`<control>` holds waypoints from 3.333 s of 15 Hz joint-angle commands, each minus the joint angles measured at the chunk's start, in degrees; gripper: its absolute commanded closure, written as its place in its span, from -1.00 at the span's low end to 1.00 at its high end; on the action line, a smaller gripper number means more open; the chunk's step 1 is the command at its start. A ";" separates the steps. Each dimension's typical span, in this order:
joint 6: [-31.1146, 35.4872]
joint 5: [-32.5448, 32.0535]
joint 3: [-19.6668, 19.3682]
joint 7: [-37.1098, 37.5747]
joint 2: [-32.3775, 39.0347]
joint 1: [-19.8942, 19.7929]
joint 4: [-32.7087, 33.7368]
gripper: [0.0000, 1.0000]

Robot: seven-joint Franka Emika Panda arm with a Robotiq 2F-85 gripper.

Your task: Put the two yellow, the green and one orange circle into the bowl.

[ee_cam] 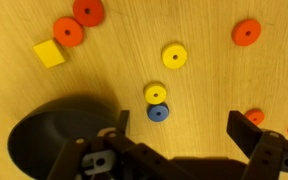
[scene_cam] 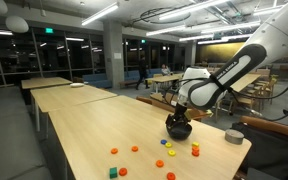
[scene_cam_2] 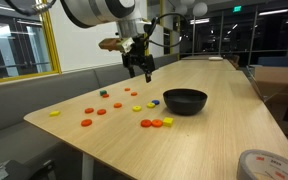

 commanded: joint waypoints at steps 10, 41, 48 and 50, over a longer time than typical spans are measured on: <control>-1.30 21.10 -1.25 -9.87 8.56 4.52 4.55 -1.00; -5.27 8.42 -7.64 30.25 21.04 10.84 11.56 -1.00; -4.65 4.91 -8.62 35.88 20.99 11.44 11.01 -1.00; -4.67 3.66 -8.83 37.16 20.96 11.64 10.98 -1.00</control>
